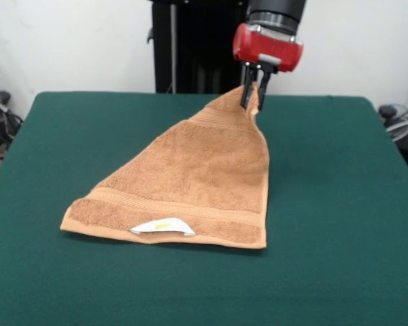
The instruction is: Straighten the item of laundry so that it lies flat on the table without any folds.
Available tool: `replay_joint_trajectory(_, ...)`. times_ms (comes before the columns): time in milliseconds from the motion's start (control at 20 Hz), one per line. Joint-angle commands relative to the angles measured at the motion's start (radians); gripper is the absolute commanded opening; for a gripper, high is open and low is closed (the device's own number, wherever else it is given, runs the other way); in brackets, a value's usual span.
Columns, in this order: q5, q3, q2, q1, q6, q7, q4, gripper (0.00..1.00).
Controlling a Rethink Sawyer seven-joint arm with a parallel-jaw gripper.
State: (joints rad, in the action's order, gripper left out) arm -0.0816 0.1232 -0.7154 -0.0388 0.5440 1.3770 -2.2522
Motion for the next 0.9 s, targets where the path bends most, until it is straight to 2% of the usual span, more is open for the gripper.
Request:
replay_joint_trajectory(50,-0.034,-0.053,0.087,0.0,0.061,0.34,-0.012,0.0)
replay_joint_trajectory(350,-0.034,-0.032,0.148,0.023,0.082,0.317,-0.007,0.0)
replay_joint_trajectory(900,-0.046,-0.027,0.165,0.041,0.077,0.31,0.002,0.0)
